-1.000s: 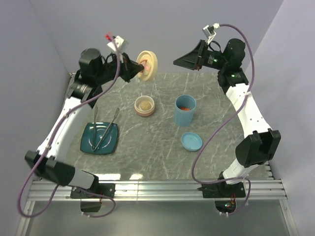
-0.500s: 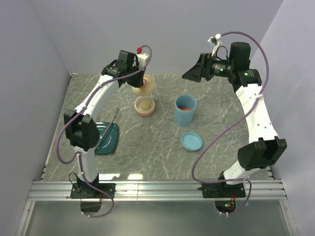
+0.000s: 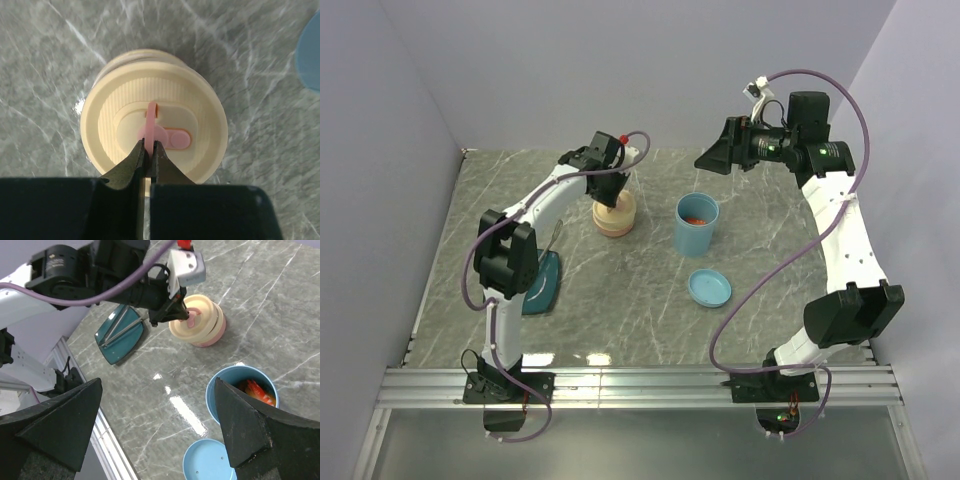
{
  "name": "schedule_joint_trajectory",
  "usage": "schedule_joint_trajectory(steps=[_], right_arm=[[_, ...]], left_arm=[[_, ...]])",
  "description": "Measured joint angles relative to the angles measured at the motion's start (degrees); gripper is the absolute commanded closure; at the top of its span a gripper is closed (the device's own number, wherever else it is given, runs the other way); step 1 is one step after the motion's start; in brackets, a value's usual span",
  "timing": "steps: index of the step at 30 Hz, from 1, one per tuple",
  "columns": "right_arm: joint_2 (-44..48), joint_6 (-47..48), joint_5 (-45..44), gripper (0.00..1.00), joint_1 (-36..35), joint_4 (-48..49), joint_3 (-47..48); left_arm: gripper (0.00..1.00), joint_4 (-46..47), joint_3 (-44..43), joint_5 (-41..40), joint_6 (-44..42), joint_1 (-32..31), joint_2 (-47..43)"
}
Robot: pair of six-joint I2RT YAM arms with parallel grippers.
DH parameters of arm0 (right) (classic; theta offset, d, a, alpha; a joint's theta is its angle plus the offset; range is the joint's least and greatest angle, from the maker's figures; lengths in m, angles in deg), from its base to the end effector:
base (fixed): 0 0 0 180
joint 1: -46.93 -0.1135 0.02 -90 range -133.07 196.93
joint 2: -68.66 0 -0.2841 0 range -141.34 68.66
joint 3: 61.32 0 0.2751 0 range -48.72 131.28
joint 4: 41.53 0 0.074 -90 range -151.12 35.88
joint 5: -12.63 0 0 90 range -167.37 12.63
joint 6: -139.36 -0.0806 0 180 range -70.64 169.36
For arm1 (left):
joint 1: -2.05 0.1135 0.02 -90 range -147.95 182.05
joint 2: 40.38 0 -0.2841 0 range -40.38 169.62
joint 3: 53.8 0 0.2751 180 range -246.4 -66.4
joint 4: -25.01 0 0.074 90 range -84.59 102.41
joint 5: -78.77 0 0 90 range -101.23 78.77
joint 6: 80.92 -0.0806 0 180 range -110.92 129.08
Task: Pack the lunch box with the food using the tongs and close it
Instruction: Put the lid back on the lunch box
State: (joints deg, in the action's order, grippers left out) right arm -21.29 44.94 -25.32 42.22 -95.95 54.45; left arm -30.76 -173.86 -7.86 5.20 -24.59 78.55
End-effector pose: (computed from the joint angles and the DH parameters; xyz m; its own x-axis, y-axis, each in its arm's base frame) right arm 0.3694 0.0942 0.4583 -0.5327 0.0037 -0.8463 -0.7015 0.5574 0.4440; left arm 0.4643 -0.2382 0.2416 -0.6949 0.4242 -0.5806 0.5262 0.8503 -0.0087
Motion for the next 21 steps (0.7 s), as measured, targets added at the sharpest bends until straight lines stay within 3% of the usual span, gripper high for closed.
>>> schedule_joint_trajectory(steps=[10, 21], right_arm=[[0.0, 0.0, 0.1, 0.0, 0.6, 0.0, 0.0], [-0.3, -0.1, 0.8, 0.0, 0.6, 0.0, 0.0]], left_arm=[[1.0, 1.2, 3.8, -4.3, 0.1, -1.2, 0.0], [1.0, 1.7, -0.3, -6.2, 0.0, -1.3, 2.0]])
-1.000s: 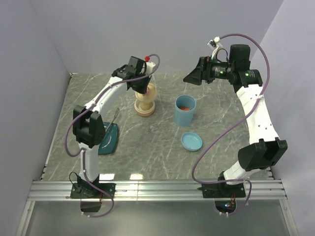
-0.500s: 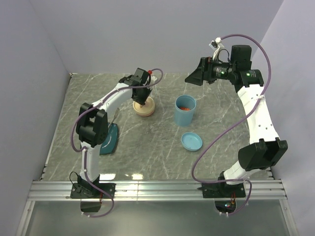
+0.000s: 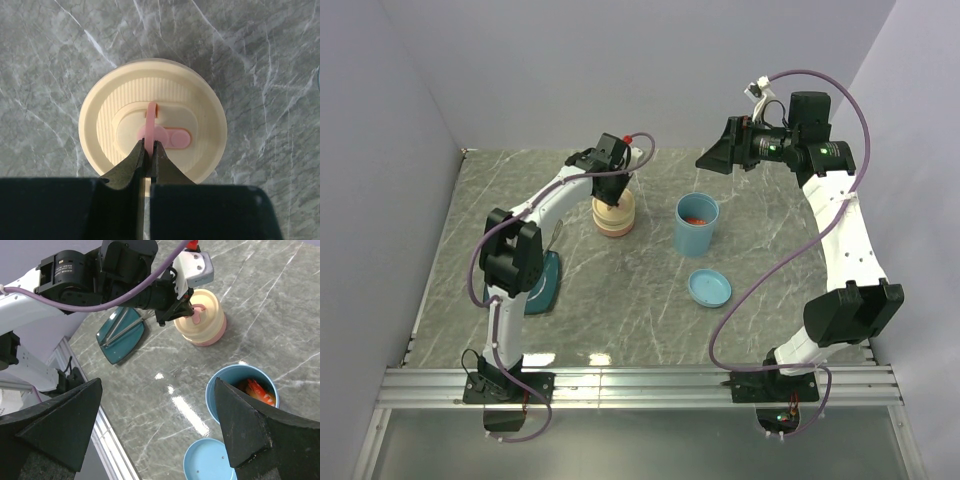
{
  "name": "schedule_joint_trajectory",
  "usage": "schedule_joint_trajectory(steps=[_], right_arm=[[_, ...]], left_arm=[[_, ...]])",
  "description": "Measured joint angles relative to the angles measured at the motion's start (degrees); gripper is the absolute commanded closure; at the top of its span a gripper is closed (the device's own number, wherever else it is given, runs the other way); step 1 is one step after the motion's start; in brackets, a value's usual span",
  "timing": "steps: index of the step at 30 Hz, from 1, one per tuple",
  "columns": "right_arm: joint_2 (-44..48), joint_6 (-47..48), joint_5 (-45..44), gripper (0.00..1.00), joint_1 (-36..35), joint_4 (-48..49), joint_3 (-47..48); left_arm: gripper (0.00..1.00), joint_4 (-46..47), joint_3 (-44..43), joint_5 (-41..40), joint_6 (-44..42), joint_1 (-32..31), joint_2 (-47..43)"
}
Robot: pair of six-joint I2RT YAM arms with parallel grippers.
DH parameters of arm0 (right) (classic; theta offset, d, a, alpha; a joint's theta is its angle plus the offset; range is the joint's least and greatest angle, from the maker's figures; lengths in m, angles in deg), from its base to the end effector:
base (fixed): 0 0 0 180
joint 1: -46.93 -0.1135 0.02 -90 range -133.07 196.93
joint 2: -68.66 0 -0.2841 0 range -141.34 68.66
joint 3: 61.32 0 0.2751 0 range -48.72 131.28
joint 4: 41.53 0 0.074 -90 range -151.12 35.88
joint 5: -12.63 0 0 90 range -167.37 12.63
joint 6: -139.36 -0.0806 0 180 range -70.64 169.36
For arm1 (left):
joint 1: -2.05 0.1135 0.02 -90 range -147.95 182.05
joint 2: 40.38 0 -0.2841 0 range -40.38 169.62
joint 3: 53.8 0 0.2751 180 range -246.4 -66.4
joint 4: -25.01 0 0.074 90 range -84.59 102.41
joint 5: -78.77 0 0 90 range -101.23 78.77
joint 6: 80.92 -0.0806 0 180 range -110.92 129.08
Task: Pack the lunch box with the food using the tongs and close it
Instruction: Put the lid back on the lunch box
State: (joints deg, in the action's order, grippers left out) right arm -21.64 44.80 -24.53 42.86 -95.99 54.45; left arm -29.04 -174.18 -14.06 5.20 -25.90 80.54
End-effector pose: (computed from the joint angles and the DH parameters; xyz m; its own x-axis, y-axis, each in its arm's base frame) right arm 0.3717 0.0908 0.4564 -0.5406 0.0097 -0.8412 -0.6974 0.5540 0.4546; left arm 0.4706 -0.2452 0.2287 -0.6883 0.4417 -0.5754 0.4906 0.8678 0.0794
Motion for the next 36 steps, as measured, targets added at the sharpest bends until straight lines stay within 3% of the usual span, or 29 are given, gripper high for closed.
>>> schedule_joint_trajectory(steps=[25, 36], right_arm=[[-1.8, 0.7, 0.8, 0.0, 0.8, -1.5, 0.0], [-2.1, 1.7, 1.9, 0.0, 1.1, -2.8, 0.0]], left_arm=[[1.0, -0.2, 0.1, 0.7, -0.5, 0.0, 2.7], [0.91, 0.8, 4.1, 7.2, -15.8, 0.0, 0.3]])
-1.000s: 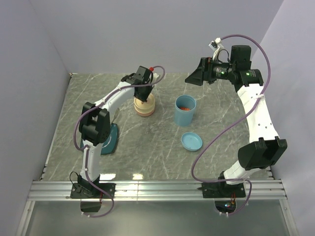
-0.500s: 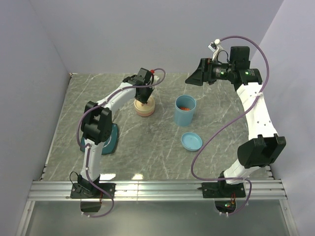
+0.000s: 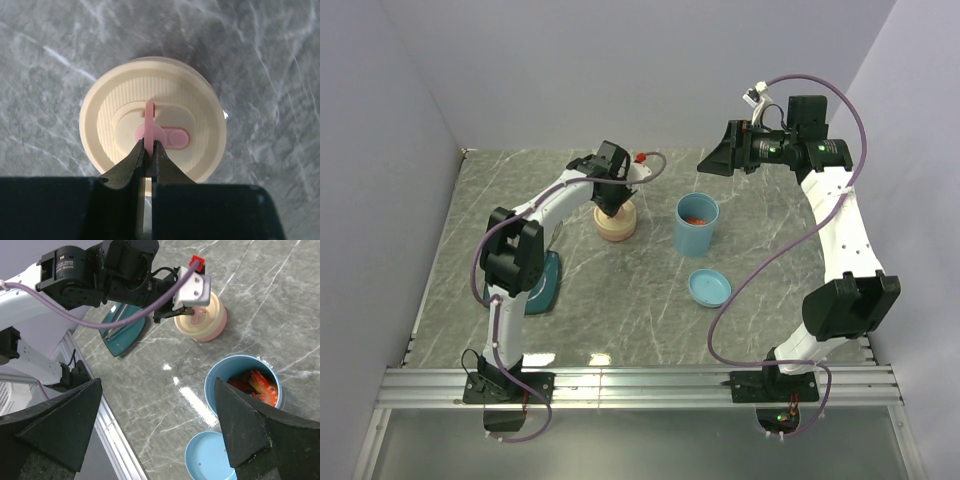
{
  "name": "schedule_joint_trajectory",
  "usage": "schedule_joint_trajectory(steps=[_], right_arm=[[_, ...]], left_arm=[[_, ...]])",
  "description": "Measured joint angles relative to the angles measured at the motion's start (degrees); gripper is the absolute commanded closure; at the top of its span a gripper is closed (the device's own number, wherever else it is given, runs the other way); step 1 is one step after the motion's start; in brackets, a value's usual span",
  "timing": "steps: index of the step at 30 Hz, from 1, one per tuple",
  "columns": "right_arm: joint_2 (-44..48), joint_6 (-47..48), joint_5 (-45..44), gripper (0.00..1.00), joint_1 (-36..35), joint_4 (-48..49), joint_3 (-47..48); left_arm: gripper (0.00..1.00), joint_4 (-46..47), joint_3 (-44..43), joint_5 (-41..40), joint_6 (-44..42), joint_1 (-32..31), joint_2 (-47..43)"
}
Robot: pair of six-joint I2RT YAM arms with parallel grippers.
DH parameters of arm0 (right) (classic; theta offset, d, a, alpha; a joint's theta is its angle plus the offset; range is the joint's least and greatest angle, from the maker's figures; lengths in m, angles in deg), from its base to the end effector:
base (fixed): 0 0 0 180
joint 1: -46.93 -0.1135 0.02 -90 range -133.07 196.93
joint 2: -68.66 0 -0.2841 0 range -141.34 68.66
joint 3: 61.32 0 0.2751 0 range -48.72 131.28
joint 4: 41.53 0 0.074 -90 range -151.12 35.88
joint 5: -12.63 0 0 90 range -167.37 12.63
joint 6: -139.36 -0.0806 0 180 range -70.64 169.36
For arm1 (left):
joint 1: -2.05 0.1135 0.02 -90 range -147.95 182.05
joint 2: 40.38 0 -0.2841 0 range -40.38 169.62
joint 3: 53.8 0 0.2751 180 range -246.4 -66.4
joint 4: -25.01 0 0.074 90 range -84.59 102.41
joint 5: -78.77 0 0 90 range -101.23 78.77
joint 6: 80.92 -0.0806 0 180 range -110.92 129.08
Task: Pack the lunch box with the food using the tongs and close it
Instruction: Put the lid back on the lunch box
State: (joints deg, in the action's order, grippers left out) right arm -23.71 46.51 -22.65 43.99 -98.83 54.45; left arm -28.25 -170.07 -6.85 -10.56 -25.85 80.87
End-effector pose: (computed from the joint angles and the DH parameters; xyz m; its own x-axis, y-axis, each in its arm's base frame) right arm 0.3804 0.0854 0.4394 -0.5914 -0.0016 -0.8063 -0.6777 0.5428 0.4960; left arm 0.4591 -0.2500 0.2012 -0.5390 0.6646 -0.5176 0.7254 0.6785 0.1158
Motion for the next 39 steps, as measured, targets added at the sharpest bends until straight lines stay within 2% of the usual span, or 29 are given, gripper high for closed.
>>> schedule_joint_trajectory(steps=[4, 14, 27, 28, 39], right_arm=[[-0.5, 0.1, 0.5, 0.0, 0.0, 0.0, 0.0], [-1.4, 1.3, 0.5, 0.0, 0.7, -2.0, 0.0], [-2.1, 1.3, 1.6, 0.0, 0.7, -2.4, 0.8], [-2.1, 1.3, 1.7, 0.0, 0.7, -2.4, 0.8], [-2.1, 1.3, 3.1, 0.0, 0.7, -2.6, 1.1]], left_arm=[[0.89, -5.0, -3.5, 3.4, -7.0, 0.0, 1.6], [0.84, -4.6, -1.0, 5.4, -17.0, -0.2, 0.3], [0.69, -8.5, -3.0, 6.0, -17.0, -0.2, 0.5], [0.65, -8.9, -3.3, 6.1, -16.8, -0.2, 0.5], [0.62, -10.2, -6.4, 6.0, -14.2, -0.3, 0.5]])
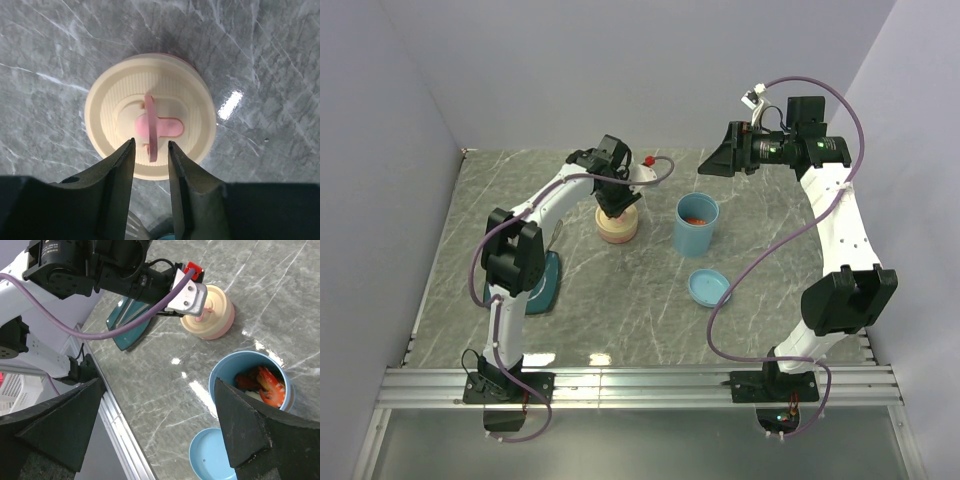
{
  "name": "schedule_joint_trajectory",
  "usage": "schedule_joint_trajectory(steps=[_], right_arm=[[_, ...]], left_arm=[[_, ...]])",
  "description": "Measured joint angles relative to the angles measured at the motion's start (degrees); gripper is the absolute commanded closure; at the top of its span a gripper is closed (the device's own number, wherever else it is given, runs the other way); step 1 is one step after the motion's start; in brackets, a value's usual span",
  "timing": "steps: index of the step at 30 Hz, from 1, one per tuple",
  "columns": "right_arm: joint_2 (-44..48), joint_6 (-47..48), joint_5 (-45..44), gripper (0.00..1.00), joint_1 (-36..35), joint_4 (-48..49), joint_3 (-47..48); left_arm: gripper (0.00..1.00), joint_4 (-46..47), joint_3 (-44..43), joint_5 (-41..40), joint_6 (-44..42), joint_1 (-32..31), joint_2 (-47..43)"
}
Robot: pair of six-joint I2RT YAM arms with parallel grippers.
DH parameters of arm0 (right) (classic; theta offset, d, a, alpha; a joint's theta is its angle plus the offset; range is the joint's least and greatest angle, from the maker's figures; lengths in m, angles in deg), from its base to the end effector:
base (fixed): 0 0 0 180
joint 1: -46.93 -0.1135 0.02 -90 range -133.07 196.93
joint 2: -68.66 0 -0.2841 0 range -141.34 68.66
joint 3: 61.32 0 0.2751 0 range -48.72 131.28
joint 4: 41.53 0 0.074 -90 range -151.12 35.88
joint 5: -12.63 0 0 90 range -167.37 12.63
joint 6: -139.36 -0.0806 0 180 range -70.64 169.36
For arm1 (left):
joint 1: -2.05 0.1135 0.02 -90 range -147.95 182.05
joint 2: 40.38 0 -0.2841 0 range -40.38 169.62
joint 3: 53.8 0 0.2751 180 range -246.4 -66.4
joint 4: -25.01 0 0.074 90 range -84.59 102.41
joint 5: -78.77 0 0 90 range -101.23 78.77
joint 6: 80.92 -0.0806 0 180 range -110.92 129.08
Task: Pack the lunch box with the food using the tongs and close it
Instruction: Put the lid back on the lunch box
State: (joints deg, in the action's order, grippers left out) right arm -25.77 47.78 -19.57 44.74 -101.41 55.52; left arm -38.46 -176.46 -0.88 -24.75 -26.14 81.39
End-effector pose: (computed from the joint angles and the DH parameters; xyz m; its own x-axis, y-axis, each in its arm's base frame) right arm 0.3862 0.0830 0.4305 -0.6267 -0.0093 -0.7792 -0.6744 0.5073 0.5365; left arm 0.4473 -0.2562 0.2232 -0.3506 0.8093 -0.4713 0.8822 0.4543 0.1239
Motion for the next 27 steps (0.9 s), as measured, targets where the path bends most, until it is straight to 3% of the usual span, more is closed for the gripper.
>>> schedule_joint_trajectory(steps=[27], right_arm=[[-2.3, 0.2, 1.9, 0.0, 0.0, -2.1, 2.4]], left_arm=[[0.61, 0.7, -4.7, -3.4, 0.6, 2.7, 4.2]])
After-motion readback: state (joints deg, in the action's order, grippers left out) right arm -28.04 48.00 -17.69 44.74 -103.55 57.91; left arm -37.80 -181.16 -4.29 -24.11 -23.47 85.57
